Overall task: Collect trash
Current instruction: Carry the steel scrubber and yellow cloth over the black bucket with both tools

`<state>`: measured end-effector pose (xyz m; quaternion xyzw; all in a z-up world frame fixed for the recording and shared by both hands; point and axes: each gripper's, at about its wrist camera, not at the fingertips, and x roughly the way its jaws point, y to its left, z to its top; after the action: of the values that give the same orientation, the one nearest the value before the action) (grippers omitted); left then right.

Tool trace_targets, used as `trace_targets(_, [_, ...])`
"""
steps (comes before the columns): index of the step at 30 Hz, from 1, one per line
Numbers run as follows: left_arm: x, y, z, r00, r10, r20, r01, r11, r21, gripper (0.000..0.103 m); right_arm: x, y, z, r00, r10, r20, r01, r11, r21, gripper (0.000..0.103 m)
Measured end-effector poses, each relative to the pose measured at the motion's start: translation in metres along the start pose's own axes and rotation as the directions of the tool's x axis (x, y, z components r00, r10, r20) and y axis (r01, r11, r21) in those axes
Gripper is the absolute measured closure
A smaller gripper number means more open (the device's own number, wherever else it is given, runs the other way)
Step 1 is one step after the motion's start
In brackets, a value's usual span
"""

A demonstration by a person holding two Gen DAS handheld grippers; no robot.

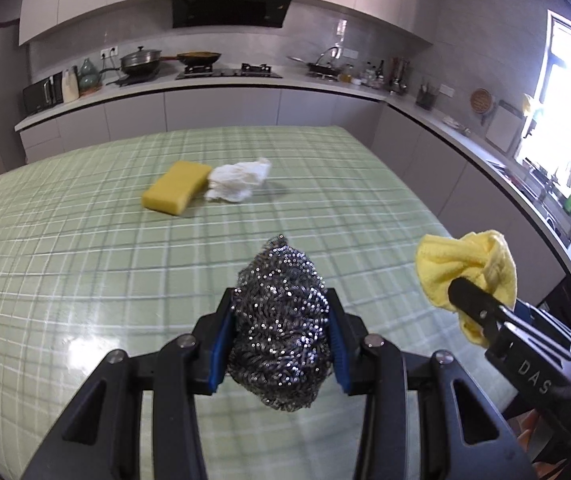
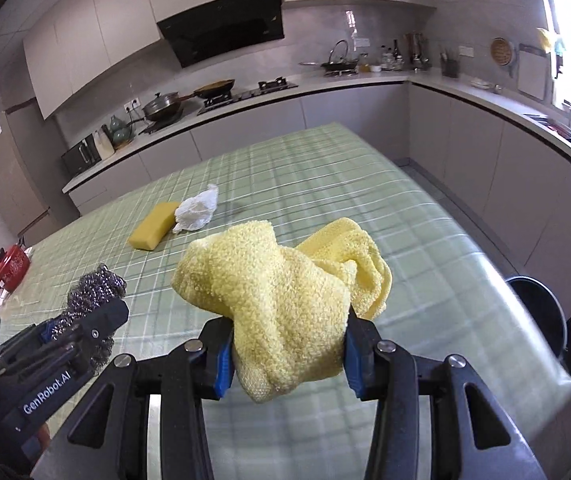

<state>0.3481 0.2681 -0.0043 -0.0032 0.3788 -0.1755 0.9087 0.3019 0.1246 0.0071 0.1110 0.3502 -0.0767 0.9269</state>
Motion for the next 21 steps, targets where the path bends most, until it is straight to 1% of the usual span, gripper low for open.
trace_targets(2, [-0.006, -0.018, -0.004, 1.0, 0.004, 0.014, -0.004, 1.0, 0.005, 0.06, -0.011, -0.016, -0.002, 1.0, 0.003, 0.008, -0.003, 1.0, 0.005, 0.057])
trace_targets(5, [-0.012, -0.057, -0.01, 0.999, 0.019, 0.034, -0.019, 1.0, 0.007, 0.06, -0.028, -0.049, -0.006, 1.0, 0.013, 0.018, -0.013, 1.0, 0.009, 0.057])
trace_targets(9, [-0.015, -0.109, -0.021, 0.998, 0.048, 0.05, -0.047, 0.999, -0.012, 0.06, -0.048, -0.104, -0.011, 0.999, 0.034, 0.02, -0.034, 0.999, 0.001, 0.057])
trace_targets(10, [-0.015, -0.126, -0.025, 0.998, 0.043, 0.047, -0.042, 0.999, -0.022, 0.06, -0.054, -0.124, -0.012, 0.999, 0.038, 0.015, -0.038, 0.999, 0.001, 0.057])
trace_targets(12, [-0.015, -0.148, -0.029, 0.997, 0.049, 0.052, -0.047, 0.999, -0.025, 0.06, -0.065, -0.153, -0.014, 0.999, 0.046, 0.009, -0.046, 0.999, 0.002, 0.057])
trace_targets(15, [-0.013, -0.178, -0.032, 0.999, 0.031, 0.037, -0.03, 0.998, -0.046, 0.06, -0.081, -0.192, -0.013, 0.999, 0.031, 0.013, -0.03, 0.999, -0.022, 0.057])
trace_targets(19, [-0.009, -0.213, -0.031, 1.0, 0.009, 0.022, -0.009, 1.0, -0.023, 0.06, -0.096, -0.239, -0.007, 1.0, 0.012, 0.01, -0.012, 1.0, 0.011, 0.057])
trace_targets(21, [-0.003, -0.227, -0.029, 1.0, -0.012, 0.016, 0.012, 1.0, -0.009, 0.06, -0.101, -0.256, -0.004, 1.0, 0.0, 0.016, 0.0, 1.0, 0.023, 0.057])
